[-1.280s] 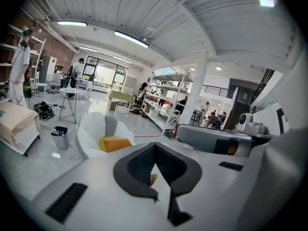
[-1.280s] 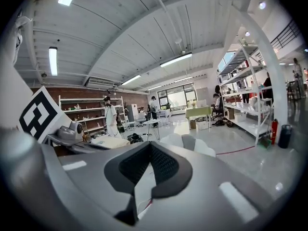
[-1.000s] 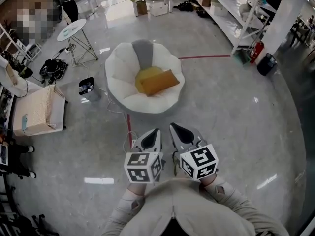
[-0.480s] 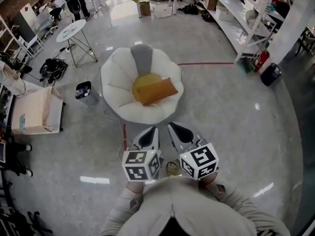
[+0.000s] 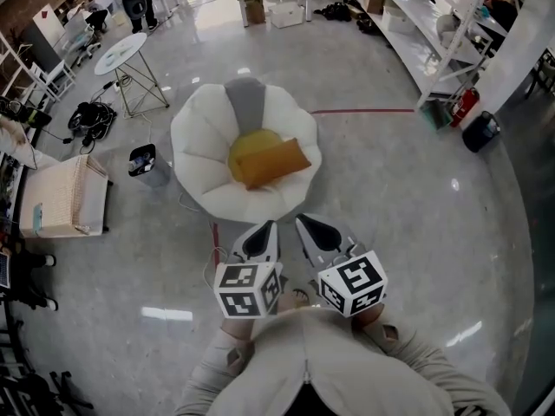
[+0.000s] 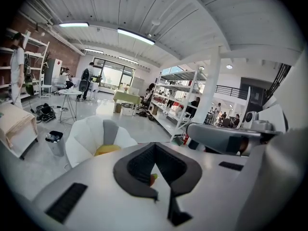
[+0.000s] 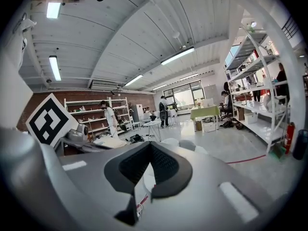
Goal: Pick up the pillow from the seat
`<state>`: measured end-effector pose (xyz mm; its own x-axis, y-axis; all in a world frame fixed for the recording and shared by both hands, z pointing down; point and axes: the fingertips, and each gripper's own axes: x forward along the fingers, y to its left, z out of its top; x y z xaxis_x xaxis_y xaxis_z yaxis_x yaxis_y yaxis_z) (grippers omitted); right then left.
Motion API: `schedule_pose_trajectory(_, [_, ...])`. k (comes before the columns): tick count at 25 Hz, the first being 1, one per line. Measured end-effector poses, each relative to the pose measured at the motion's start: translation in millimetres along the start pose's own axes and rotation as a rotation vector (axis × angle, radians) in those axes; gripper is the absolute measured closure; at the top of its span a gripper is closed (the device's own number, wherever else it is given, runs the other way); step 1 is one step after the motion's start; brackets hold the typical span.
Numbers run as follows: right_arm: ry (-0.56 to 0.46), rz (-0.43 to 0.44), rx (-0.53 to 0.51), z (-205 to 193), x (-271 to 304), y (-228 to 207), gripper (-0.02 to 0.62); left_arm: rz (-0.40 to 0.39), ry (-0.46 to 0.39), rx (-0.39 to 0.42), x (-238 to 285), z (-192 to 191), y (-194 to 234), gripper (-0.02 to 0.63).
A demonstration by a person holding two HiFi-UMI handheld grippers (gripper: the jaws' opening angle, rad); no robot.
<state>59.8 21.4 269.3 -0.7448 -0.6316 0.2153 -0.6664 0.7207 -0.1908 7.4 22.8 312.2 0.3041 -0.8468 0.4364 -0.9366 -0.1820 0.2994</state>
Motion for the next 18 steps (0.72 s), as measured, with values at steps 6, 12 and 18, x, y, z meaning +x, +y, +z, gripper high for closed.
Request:
schedule_pose_trajectory(6, [0.014, -0.002, 0.016, -4, 7, -18, 0.595, 0.029, 0.004, -0.018, 16, 4, 13, 0.601])
schedule_pose_trajectory(12, [0.022, -0.030, 0.019, -4, 27, -42, 0.595, 0.063, -0.011, -0.034, 41, 17, 45, 0.601])
schedule_pose_trajectory(18, [0.073, -0.057, 0.039, -11, 60, -71, 0.595, 0.083, 0.010, -0.054, 80, 28, 78, 0.601])
